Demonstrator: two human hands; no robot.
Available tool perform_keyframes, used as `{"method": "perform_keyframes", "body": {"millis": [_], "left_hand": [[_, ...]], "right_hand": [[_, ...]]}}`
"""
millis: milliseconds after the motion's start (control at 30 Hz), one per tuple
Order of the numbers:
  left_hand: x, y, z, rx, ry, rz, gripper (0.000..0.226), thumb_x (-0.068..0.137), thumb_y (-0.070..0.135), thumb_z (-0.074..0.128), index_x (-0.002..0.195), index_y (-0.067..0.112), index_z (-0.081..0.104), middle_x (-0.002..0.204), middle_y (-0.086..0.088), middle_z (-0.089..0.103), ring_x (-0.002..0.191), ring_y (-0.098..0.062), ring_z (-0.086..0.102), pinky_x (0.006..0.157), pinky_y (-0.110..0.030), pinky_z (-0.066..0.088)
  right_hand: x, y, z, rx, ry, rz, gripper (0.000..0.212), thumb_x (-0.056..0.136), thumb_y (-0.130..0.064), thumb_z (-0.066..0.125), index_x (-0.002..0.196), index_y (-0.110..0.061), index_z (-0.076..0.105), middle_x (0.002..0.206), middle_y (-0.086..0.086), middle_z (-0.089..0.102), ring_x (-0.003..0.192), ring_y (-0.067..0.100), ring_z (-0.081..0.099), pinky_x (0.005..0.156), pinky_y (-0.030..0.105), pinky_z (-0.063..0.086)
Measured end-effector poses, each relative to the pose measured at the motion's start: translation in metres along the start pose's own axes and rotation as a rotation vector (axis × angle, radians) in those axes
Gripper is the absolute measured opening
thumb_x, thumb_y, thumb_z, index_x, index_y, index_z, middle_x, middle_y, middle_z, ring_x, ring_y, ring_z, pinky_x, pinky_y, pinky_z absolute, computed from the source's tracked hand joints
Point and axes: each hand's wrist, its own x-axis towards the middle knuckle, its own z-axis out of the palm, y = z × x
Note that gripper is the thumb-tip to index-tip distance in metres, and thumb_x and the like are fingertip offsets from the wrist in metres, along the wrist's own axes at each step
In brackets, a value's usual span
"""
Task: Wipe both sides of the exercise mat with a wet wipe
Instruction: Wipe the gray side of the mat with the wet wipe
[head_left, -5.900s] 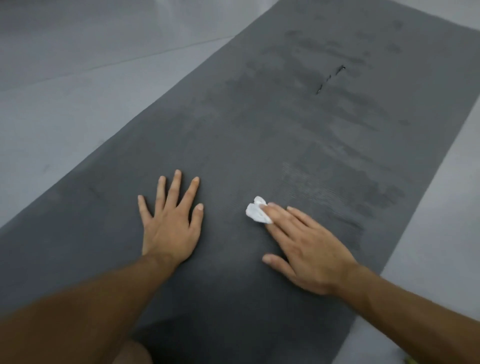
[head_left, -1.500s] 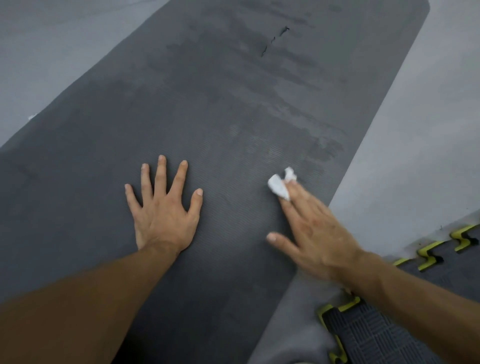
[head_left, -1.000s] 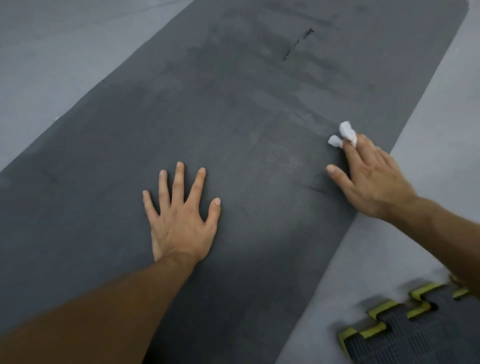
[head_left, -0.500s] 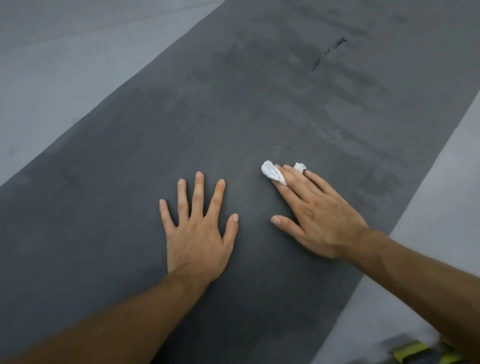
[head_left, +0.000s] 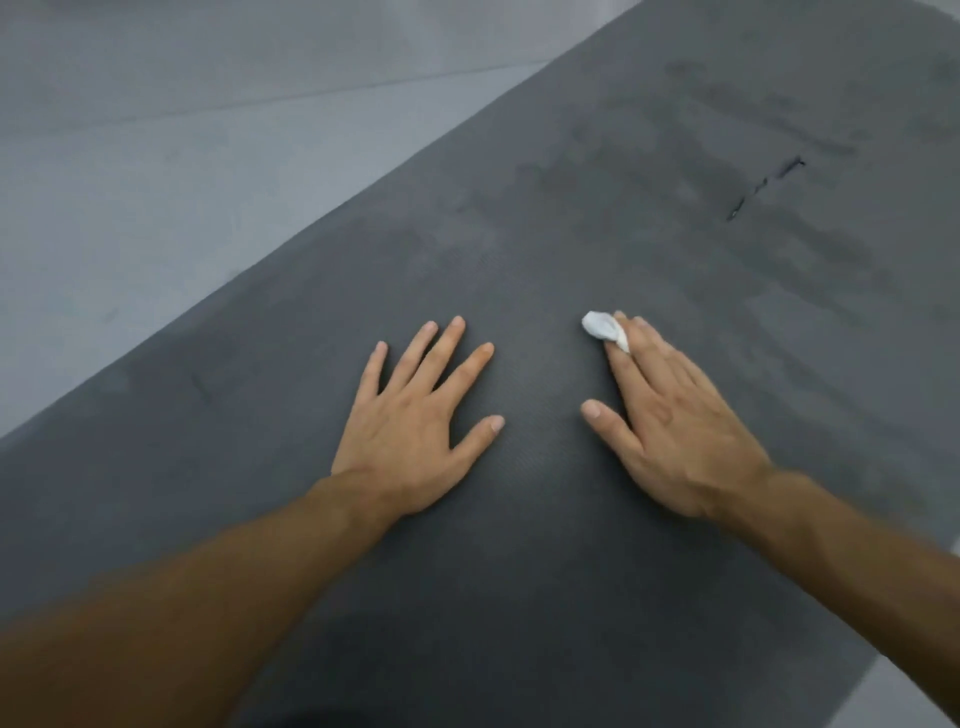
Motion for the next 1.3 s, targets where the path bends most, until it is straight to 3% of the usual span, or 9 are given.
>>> {"method": "perform_keyframes", "body": {"millis": [133, 200, 367, 533, 833, 967, 1133, 1233, 1300], "left_hand": [[0.041, -0.033, -0.010, -0.065, 0.063, -0.174, 0.071, 0.100, 0.070, 0.016, 0.164, 0.040, 0.010, 0.174, 0.010, -0.003, 0.159, -0.012, -0.006, 0.129, -0.046, 0.000], [0.054, -0.051, -0.014, -0.080, 0.076, -0.232, 0.070, 0.101, 0.068, 0.020, 0.164, 0.039, 0.012, 0.174, 0.010, -0.001, 0.159, -0.012, -0.005, 0.129, -0.047, 0.001], [0.069, -0.085, -0.019, -0.084, 0.102, -0.292, 0.077, 0.097, 0.077, 0.017, 0.164, 0.040, 0.010, 0.174, 0.009, -0.002, 0.159, -0.013, -0.005, 0.129, -0.050, -0.001], [0.071, -0.082, -0.017, -0.053, 0.106, -0.426, 0.092, 0.090, 0.086, 0.011, 0.165, 0.033, -0.001, 0.173, 0.007, -0.012, 0.158, -0.018, -0.016, 0.127, -0.055, -0.006], [0.073, -0.081, -0.018, -0.013, 0.083, -0.440, 0.096, 0.090, 0.083, 0.008, 0.165, 0.025, -0.005, 0.172, 0.002, -0.018, 0.157, -0.019, -0.021, 0.127, -0.057, -0.004], [0.074, -0.082, -0.018, -0.008, 0.074, -0.428, 0.095, 0.091, 0.081, 0.009, 0.166, 0.024, -0.001, 0.173, 0.001, -0.015, 0.158, -0.021, -0.019, 0.126, -0.058, -0.003], [0.074, -0.082, -0.021, -0.017, 0.031, -0.423, 0.094, 0.092, 0.082, 0.008, 0.165, 0.025, -0.007, 0.171, 0.001, -0.021, 0.156, -0.021, -0.025, 0.126, -0.058, -0.006], [0.074, -0.081, -0.024, -0.021, 0.021, -0.425, 0.094, 0.092, 0.082, 0.006, 0.165, 0.025, -0.011, 0.170, 0.001, -0.026, 0.155, -0.021, -0.029, 0.126, -0.058, -0.007], [0.074, -0.081, -0.024, -0.019, 0.022, -0.429, 0.094, 0.092, 0.081, 0.007, 0.165, 0.024, -0.010, 0.170, 0.000, -0.025, 0.155, -0.021, -0.029, 0.126, -0.058, -0.007]], "right_hand": [[0.001, -0.047, 0.006, -0.020, -0.098, -0.254, 0.086, 0.103, -0.071, 0.008, 0.166, -0.013, 0.005, 0.174, -0.001, -0.007, 0.158, 0.010, -0.014, 0.130, 0.035, 0.003], [0.010, -0.049, 0.006, -0.072, -0.116, -0.293, 0.085, 0.103, -0.072, 0.003, 0.166, -0.015, -0.002, 0.173, -0.003, -0.013, 0.157, 0.009, -0.020, 0.130, 0.036, 0.000], [0.070, -0.004, -0.009, -0.123, 0.012, -0.149, 0.084, 0.101, -0.070, 0.004, 0.167, -0.019, 0.006, 0.175, -0.003, 0.004, 0.160, 0.012, -0.005, 0.129, 0.034, 0.000], [0.138, 0.019, -0.025, -0.052, 0.036, 0.027, 0.094, 0.095, -0.075, 0.000, 0.166, -0.015, 0.007, 0.175, 0.002, 0.001, 0.160, 0.015, -0.005, 0.128, 0.032, -0.002], [0.175, -0.067, -0.009, -0.017, -0.014, -0.272, 0.089, 0.099, -0.070, -0.001, 0.166, -0.013, 0.004, 0.175, 0.000, -0.004, 0.159, 0.011, -0.013, 0.128, 0.030, -0.007], [0.189, -0.076, -0.009, -0.121, -0.044, -0.436, 0.084, 0.102, -0.069, -0.002, 0.167, -0.016, 0.007, 0.175, -0.001, -0.002, 0.159, 0.011, -0.011, 0.130, 0.036, 0.002], [0.242, -0.028, -0.031, -0.123, 0.077, -0.232, 0.085, 0.096, -0.074, -0.001, 0.167, -0.027, 0.001, 0.173, -0.002, 0.015, 0.160, 0.015, 0.005, 0.129, 0.037, 0.006], [0.279, -0.003, -0.046, -0.058, 0.077, -0.040, 0.094, 0.091, -0.078, -0.002, 0.167, -0.022, 0.005, 0.174, 0.004, 0.012, 0.160, 0.017, 0.004, 0.128, 0.038, 0.005], [0.290, -0.013, -0.046, -0.034, 0.051, -0.015, 0.100, 0.090, -0.079, -0.002, 0.166, -0.015, 0.008, 0.174, 0.006, 0.006, 0.160, 0.018, 0.002, 0.129, 0.037, 0.002]]}}
